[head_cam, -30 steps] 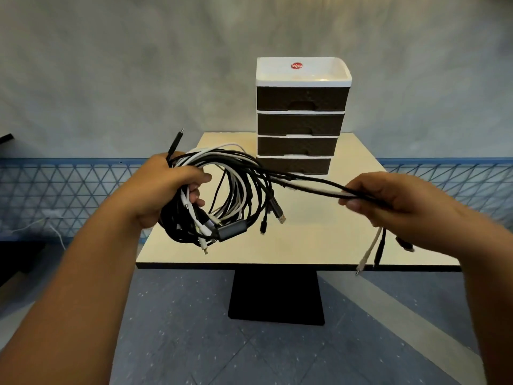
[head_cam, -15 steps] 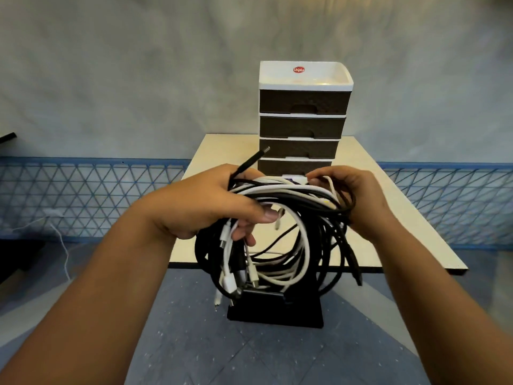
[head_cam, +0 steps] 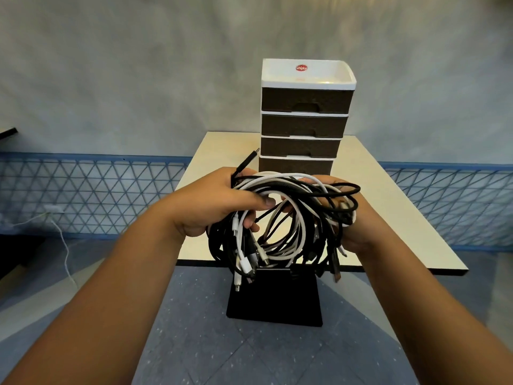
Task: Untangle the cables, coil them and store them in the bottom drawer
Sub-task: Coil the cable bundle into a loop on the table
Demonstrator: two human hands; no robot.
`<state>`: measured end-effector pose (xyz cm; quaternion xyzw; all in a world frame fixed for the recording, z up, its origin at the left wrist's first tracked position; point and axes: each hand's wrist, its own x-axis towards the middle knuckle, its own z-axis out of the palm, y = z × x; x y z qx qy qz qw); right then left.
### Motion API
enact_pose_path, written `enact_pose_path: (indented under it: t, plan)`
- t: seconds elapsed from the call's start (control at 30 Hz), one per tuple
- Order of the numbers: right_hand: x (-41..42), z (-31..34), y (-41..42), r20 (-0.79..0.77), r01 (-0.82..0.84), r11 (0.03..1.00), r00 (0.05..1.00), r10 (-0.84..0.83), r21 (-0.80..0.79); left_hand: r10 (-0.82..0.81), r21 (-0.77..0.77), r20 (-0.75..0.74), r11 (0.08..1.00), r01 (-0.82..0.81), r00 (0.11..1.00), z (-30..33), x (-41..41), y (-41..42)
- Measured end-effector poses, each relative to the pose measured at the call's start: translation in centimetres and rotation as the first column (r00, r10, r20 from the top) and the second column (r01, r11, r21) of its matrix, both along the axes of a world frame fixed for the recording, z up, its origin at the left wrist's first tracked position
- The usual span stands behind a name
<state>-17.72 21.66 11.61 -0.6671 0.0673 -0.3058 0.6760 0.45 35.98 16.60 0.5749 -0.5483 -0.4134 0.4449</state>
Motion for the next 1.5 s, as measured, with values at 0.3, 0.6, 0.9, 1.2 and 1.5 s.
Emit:
enact_pose_path:
  t: [0.3,0.6,0.9,1.2,1.5]
  plan:
    - [0.3,-0.7,-0.7,0.013,-0.048,0.997,0.999,0.047,0.065,0.038,0.065,0.078,0.997,-0.043,0.996,-0.5,-0.8,-0.1]
    - [-1.7,-1.0,-3.2,-0.419,0.175,0.981,0.9,-0.124,0.087,0.244,0.083,0.021,0.966,-0.245,0.97,-2.5,-0.4,-1.4]
    - [1.7,-0.4,5.3,-0.322,0.335,0.928,0.871,-0.372,-0.164,0.513,0.094,-0.008,0.855,-0.51,0.858,-4.9,0.3,-2.8]
    - [5.9,-3.2,5.9,-0.418,0.563,0.823,0.733,-0.537,-0.071,0.553,-0.015,0.123,0.831,-0.556,0.824,-6.1,-0.9,-3.2]
    - [6.9,-4.0,6.3,-0.318,0.559,0.778,0.822,-0.473,0.286,0.516,0.01,0.207,0.848,-0.53,0.831,-6.6,-0.8,-3.1]
